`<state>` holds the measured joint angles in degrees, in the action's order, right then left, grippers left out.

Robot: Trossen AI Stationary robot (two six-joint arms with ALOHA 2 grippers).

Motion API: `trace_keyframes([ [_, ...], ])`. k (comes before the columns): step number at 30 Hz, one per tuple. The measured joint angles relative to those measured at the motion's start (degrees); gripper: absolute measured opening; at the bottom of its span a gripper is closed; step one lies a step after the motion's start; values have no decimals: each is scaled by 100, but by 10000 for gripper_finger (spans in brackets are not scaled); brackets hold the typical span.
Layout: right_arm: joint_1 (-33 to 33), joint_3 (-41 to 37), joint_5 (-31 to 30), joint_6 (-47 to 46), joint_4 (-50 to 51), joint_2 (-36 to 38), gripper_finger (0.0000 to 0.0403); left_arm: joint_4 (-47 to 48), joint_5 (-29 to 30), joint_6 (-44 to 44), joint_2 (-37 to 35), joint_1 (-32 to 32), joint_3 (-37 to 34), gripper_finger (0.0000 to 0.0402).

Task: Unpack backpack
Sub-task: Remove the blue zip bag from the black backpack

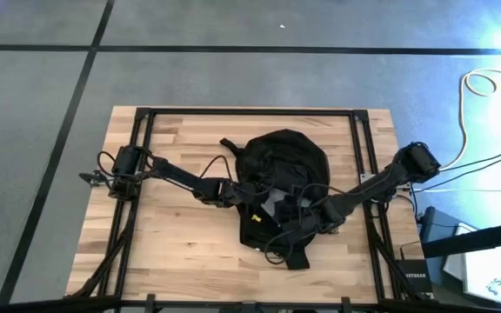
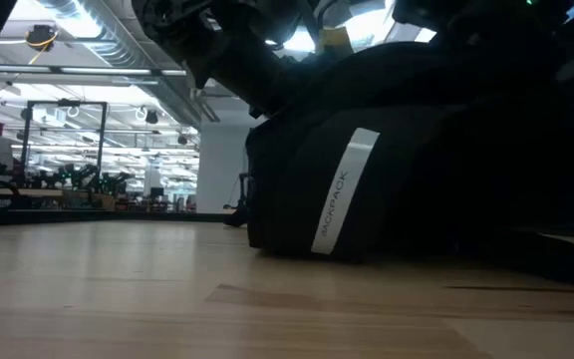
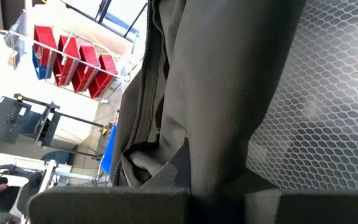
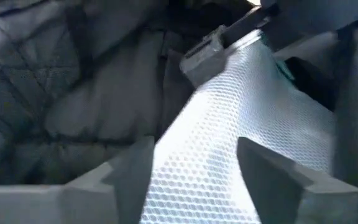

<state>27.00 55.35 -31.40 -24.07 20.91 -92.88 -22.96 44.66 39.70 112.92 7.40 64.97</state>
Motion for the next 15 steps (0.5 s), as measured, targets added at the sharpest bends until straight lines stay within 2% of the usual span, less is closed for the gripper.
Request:
trace_keyframes([
  [2, -2, 0, 12, -11, 59, -9, 251, -2, 0, -2, 0, 0, 0, 1],
  [5, -2, 2, -13, -126, 226, -7, 264, -8, 0, -22, 0, 0, 0, 1],
  [12, -93, -5, 55, -386, 338, -7, 266, -18, -37, -70, 0, -4, 0, 1],
  [15, -230, -119, 304, -529, 287, -5, 261, -24, -48, -72, 0, -4, 0, 1],
])
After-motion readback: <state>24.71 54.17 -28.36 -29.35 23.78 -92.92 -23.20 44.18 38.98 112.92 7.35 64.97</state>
